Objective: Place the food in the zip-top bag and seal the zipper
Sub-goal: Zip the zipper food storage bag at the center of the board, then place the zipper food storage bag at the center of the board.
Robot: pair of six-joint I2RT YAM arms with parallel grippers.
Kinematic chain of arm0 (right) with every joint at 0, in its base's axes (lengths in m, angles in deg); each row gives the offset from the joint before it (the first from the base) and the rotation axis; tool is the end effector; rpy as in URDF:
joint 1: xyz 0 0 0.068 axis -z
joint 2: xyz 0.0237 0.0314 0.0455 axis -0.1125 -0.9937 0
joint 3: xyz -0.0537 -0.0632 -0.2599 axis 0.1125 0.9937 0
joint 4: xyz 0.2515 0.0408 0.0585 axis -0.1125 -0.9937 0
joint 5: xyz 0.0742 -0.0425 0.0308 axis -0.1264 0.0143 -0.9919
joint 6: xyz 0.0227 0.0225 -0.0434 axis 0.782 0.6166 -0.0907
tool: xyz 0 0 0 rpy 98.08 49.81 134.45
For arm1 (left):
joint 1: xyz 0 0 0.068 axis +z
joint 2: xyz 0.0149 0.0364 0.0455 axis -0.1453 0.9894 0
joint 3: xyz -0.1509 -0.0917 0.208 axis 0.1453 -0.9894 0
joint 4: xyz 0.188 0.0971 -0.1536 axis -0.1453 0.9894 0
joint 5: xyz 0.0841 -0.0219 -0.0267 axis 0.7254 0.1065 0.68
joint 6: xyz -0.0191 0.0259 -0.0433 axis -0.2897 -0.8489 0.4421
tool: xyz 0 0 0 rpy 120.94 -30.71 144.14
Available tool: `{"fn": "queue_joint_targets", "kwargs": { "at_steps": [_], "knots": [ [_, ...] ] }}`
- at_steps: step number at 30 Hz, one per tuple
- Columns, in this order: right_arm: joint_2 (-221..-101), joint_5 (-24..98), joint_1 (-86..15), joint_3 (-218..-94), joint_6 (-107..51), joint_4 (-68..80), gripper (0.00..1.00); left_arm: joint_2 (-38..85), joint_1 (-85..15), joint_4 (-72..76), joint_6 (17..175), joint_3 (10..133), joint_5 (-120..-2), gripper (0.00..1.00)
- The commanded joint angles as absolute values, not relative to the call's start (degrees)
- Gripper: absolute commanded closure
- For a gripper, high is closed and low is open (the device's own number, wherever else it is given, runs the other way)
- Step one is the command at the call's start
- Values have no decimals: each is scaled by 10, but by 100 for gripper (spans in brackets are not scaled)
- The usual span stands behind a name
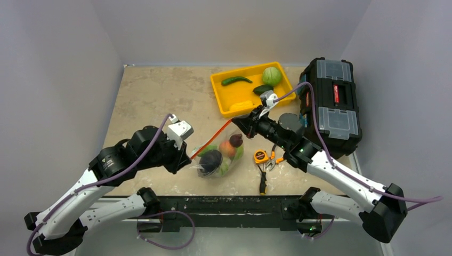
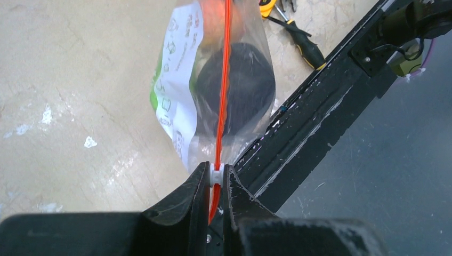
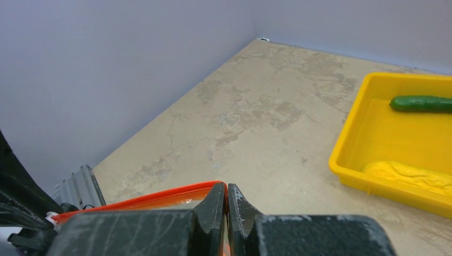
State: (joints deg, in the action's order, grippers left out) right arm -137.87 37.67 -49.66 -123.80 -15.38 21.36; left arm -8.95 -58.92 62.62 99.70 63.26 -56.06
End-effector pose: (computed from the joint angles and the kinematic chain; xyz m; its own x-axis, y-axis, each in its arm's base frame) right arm 0.1731 0.1683 0.3344 -0.2546 0.2132 -0.9433 -0.7227 0.6062 0.3321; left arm 0.0754 -0.0949 0.3705 -0.5890 0.2909 -0.7540 0.6642 0.7057 -0.2466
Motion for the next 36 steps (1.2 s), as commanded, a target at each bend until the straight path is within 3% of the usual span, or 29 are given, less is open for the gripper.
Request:
{"fn": "queue_joint_targets", "kwargs": {
  "at_steps": [1, 15, 17, 20, 23, 27, 36],
  "knots": [
    [-1386, 419, -470, -1244, -165, 264, 100, -108, -586, 688, 1027, 621, -542, 100],
    [-1452, 370, -467, -1279, -186, 270, 100, -112, -586, 737, 1059, 627, -504, 99],
    [-1460, 332, -469, -1288, -188, 265, 100, -105, -587, 752, 1060, 641, -492, 88],
    [-1467, 299, -479, -1279, -186, 291, 100, -120, -586, 764, 1056, 663, -444, 61],
    [-1488, 299, -506, -1282, -185, 298, 100, -153, -586, 761, 1052, 699, -393, 44],
    [-1536, 292, -534, -1306, -181, 310, 100, -178, -586, 752, 1045, 745, -365, 31],
    [-1707, 280, -542, -1430, -124, 354, 100, -183, -586, 773, 1048, 783, -375, 25]
  ]
}}
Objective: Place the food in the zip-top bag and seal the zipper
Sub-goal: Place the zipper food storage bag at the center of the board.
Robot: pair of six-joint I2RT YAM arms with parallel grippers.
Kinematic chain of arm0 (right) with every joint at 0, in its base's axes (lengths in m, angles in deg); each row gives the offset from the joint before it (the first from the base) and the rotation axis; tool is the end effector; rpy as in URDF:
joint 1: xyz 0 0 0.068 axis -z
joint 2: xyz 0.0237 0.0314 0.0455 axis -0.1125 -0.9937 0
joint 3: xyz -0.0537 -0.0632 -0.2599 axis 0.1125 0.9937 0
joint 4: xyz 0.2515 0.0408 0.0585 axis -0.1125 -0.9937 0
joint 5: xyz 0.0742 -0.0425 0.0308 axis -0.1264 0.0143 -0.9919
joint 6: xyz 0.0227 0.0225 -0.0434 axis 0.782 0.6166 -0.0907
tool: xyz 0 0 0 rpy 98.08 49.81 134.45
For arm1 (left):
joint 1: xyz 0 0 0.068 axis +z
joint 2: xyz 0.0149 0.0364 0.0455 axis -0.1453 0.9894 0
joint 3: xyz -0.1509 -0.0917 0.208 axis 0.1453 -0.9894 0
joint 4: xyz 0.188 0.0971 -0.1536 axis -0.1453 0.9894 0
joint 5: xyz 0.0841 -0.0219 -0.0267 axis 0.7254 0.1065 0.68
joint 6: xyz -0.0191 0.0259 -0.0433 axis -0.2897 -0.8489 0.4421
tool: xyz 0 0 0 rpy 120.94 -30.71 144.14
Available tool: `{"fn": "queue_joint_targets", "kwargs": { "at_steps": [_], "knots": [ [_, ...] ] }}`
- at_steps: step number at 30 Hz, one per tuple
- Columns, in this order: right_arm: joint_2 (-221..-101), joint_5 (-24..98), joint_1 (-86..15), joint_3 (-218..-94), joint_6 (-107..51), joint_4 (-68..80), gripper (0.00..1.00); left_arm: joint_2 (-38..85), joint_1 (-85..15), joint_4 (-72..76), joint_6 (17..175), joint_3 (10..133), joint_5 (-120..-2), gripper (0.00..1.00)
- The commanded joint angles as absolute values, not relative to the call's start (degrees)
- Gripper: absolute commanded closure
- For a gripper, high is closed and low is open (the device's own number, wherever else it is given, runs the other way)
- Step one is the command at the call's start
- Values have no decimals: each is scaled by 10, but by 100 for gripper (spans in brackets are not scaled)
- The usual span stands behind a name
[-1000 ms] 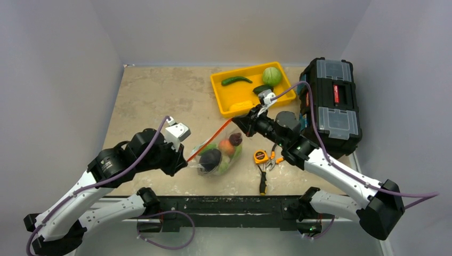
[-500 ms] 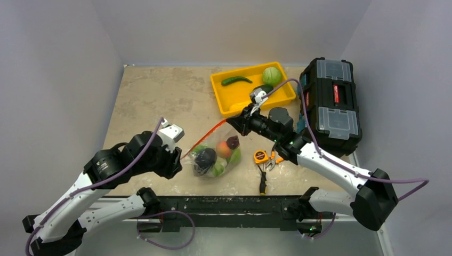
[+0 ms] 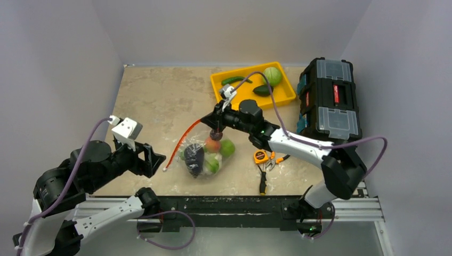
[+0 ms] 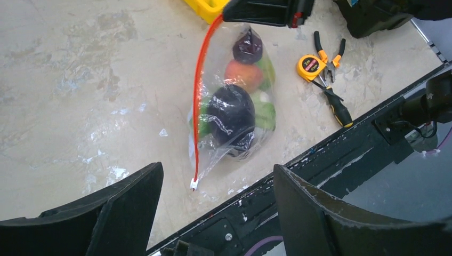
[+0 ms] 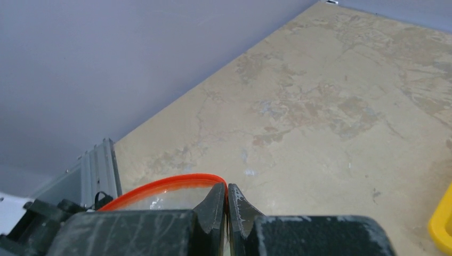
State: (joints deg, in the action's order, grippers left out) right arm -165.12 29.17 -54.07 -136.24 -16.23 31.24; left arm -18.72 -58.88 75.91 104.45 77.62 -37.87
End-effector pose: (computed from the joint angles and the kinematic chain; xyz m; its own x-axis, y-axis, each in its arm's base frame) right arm 0.2283 0.2640 0.3000 -0.3381 0.0846 -0.9373 -0.8251 0.4524 0.3384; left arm 0.0240 -0.0147 0.4254 -0.4769 0.0483 -0.8776 0.4604 0.8643 -0.2026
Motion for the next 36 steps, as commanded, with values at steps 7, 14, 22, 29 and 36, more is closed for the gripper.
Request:
{"fn": "queue_joint_targets", "kwargs": {
  "at_steps": [7, 14, 22, 29, 36],
  "knots": [
    [-1844, 370, -554, -1537, -25, 334, 100, -224, -586, 792, 1073, 759, -390, 25],
    [-1933, 479, -577, -1610, 49, 284, 100, -253, -586, 814, 1084, 761, -383, 25],
    [-2014, 507, -589, -1725, -3, 147, 100, -286, -586, 819, 1097, 757, -343, 25],
    [-2004, 508, -591, -1783, -115, 14, 57, -296, -586, 816, 1101, 755, -322, 25],
    [-1833, 555, -591, -1701, -197, -45, 28, -308, -586, 807, 1102, 759, -302, 23]
  ]
}}
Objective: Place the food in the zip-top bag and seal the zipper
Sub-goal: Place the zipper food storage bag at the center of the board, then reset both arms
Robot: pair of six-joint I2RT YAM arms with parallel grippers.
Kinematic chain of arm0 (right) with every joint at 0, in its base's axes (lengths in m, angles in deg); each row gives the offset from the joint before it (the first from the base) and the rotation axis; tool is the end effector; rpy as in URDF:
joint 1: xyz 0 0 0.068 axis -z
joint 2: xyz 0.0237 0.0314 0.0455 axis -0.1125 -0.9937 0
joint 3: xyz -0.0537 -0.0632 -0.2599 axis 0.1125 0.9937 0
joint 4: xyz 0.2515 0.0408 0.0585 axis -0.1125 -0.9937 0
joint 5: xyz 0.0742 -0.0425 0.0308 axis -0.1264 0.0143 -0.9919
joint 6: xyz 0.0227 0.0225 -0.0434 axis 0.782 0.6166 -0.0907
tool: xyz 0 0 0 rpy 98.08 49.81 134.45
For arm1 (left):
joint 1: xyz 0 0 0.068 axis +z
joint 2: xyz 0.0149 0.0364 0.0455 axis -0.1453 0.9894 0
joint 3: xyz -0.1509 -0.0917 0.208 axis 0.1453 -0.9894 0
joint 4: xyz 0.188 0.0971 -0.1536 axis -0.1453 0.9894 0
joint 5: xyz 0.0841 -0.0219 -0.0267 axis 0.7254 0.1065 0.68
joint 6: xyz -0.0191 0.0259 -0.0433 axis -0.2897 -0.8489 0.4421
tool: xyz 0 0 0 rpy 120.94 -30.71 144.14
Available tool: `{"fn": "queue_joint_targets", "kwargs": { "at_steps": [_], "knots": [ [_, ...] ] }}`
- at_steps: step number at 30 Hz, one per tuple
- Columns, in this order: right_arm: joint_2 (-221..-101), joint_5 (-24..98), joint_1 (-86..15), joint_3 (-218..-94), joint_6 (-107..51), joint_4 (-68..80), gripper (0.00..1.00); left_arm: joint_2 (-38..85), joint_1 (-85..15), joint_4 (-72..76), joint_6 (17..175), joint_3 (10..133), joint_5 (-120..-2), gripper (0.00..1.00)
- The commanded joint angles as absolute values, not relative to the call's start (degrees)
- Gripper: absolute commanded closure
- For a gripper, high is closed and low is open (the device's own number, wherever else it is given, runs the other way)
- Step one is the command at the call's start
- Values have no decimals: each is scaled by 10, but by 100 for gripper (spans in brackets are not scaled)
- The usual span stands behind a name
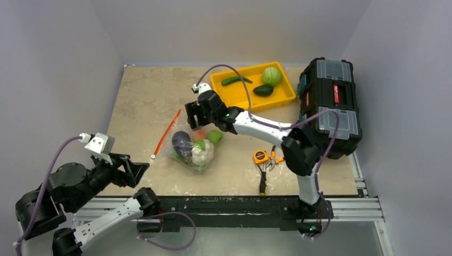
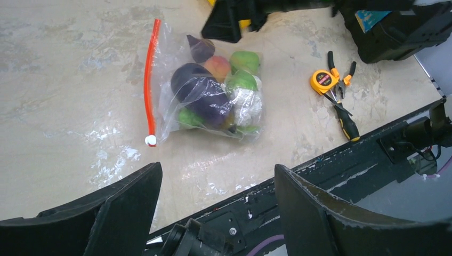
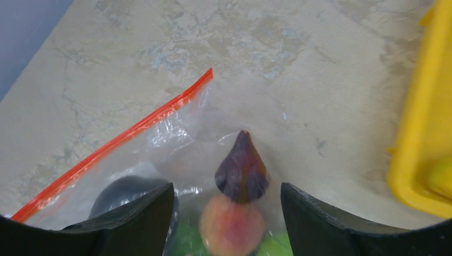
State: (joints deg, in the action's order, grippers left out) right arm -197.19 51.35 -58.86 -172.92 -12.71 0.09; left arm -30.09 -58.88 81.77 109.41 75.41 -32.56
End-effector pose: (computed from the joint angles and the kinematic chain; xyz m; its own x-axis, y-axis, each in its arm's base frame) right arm 0.2974 0.3792 0.2436 -0.5674 -0.1256 -0.8138 -0.5517 0.7917 0.2625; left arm -0.0108 0.0325 0.4031 -0.4518 -0.0842 -0.8881 0.3619 0.8926 -0.2688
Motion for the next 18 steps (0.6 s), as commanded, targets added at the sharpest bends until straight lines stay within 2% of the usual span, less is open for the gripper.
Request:
{"fn": "queue_joint_targets", "kwargs": {
  "at_steps": [1, 9, 12, 18],
  "knots": [
    [-1801, 562, -591, -1681, -204, -52, 25, -308, -586, 808, 1102, 761, -300, 23],
    [-1487, 612, -590, -1499, -216, -83, 8, -329, -586, 772, 1111, 760, -265, 22],
    [-1397, 616, -590, -1483, -212, -125, 2, -351, -586, 733, 1112, 757, -254, 21],
    [-1272, 700, -591, -1515, -209, -231, 1, -374, -586, 665, 1090, 759, -231, 20]
  ]
}}
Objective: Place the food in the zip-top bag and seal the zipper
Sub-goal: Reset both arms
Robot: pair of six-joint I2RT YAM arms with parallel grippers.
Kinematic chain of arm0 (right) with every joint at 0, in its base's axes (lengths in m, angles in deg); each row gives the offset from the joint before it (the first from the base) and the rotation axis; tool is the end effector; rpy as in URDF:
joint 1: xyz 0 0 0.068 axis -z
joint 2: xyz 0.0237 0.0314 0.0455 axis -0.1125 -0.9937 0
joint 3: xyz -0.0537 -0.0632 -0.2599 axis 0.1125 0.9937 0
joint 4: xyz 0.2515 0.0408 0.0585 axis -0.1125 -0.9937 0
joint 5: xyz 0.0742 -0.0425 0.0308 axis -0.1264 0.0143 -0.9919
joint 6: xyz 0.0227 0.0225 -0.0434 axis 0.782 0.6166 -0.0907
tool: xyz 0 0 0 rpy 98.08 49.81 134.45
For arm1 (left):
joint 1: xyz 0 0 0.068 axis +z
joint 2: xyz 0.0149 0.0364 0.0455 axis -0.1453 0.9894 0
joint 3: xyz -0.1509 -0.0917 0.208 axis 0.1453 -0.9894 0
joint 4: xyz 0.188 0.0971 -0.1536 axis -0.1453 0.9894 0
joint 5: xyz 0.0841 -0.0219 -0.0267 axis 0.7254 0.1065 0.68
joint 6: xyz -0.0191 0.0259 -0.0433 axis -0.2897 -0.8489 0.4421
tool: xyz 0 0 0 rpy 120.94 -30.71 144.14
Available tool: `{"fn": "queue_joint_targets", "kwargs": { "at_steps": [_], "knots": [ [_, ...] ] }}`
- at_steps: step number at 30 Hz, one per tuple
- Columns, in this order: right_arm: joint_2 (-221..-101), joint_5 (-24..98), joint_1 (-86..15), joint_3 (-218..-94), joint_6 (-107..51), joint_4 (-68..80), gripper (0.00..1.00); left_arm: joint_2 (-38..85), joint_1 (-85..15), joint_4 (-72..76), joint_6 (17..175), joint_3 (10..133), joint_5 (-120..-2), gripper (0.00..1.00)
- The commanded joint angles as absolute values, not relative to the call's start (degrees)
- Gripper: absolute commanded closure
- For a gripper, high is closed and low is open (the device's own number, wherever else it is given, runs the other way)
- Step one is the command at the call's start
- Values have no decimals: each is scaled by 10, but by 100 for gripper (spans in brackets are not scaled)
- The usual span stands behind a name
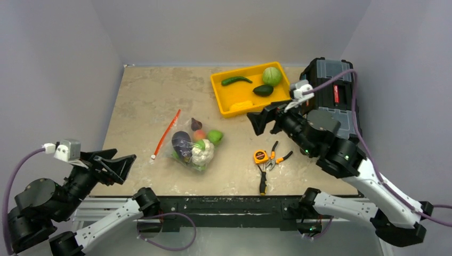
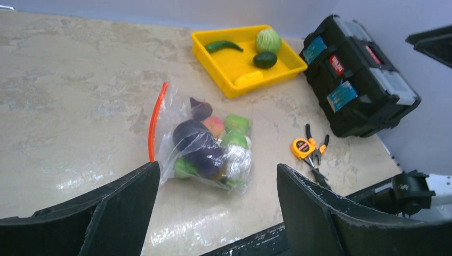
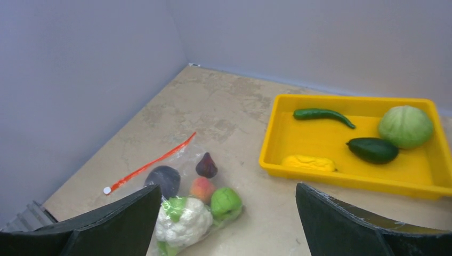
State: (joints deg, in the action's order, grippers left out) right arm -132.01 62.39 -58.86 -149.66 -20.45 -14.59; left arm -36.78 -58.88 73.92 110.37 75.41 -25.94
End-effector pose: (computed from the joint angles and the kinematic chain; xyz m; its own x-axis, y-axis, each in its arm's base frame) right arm 0.1194 0.1370 0.4440 -0.1840 0.1469 -0.9719 -0.5381 0.8124 0.2246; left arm -0.0281 0.0594 0.4097 -0.2671 -0.2984 -0.9163 0.3174 0.8706 -0.3760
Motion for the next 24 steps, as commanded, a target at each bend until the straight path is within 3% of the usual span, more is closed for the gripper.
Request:
{"fn": "queue_joint_targets", "kwargs": {
  "at_steps": [1, 10, 24],
  "knots": [
    [-1257, 715, -591, -1522, -207, -245, 1, -374, -587, 661, 1085, 761, -225, 19],
    [-1158, 777, -590, -1551, -201, -284, 1, -345, -586, 652, 1045, 788, -191, 18],
    [-1148, 811, -591, -1548, -203, -269, 1, -349, -586, 645, 1043, 779, -189, 17]
  ]
}}
